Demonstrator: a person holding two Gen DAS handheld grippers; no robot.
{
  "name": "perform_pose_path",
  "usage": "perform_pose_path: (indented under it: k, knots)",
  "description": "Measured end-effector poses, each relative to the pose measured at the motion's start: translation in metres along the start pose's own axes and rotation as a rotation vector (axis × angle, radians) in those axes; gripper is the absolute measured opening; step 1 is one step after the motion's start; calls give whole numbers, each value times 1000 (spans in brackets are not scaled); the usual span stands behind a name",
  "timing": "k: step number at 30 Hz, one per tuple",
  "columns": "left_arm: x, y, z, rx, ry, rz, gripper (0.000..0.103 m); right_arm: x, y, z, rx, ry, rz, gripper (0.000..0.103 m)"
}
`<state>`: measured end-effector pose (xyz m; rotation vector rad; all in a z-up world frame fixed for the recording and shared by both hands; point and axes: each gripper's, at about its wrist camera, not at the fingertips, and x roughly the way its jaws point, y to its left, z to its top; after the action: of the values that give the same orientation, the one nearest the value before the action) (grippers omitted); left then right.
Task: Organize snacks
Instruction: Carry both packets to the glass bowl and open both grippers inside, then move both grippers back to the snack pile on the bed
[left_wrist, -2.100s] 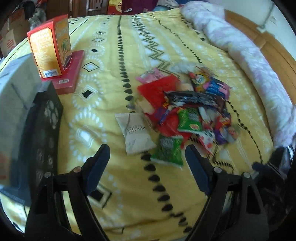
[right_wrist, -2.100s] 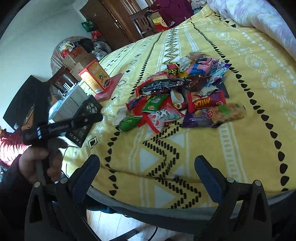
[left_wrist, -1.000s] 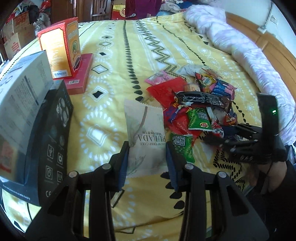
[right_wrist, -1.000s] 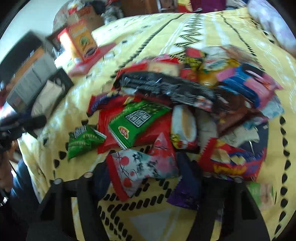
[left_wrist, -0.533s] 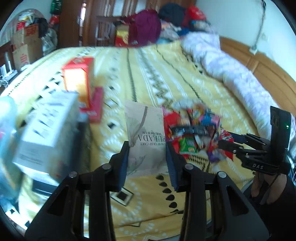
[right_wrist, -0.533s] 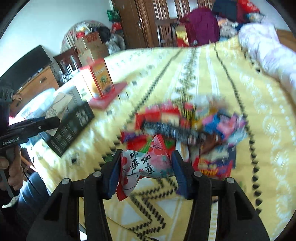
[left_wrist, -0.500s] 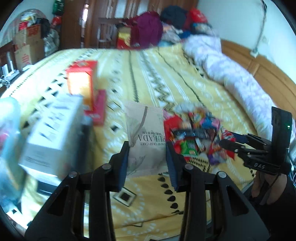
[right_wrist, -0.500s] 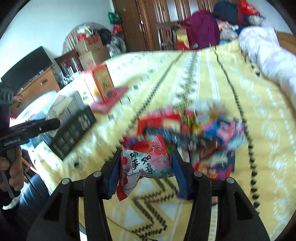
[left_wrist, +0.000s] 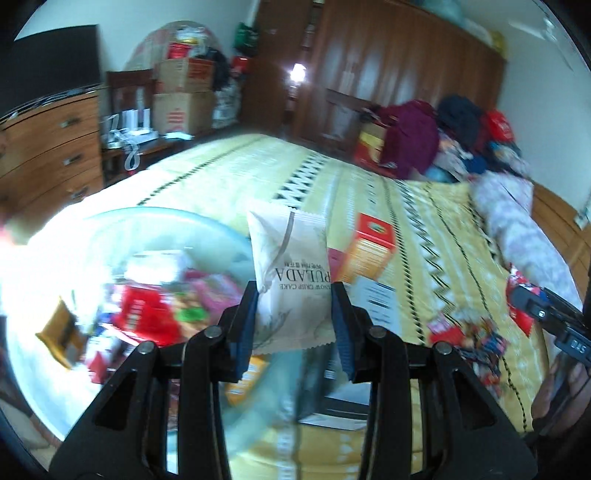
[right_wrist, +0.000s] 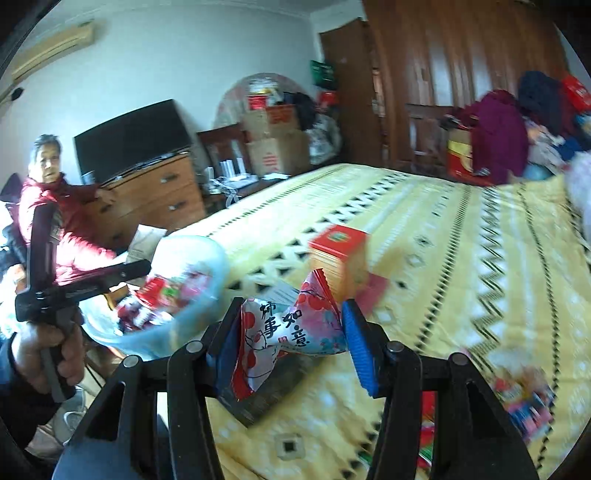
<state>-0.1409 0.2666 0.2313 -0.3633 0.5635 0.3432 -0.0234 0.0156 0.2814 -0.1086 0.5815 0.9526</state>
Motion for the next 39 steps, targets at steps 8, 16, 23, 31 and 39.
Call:
perform_pose_path:
  k: [8, 16, 23, 31, 39]
  knots:
    - [2, 87, 8, -116, 1, 128, 38, 78, 99, 52, -71, 35, 169, 56]
    - [13, 129, -8, -178, 61, 172, 38, 143, 166, 48, -103, 109, 252, 56]
    - [13, 131, -13, -157, 78, 175, 38, 174, 201, 28, -141, 179, 294, 56]
    - [13, 139, -12, -134, 95, 202, 41, 183, 210, 24, -143, 204, 311, 65]
    - [11, 134, -11, -99, 63, 297, 75, 173, 197, 24, -83, 179, 297, 76]
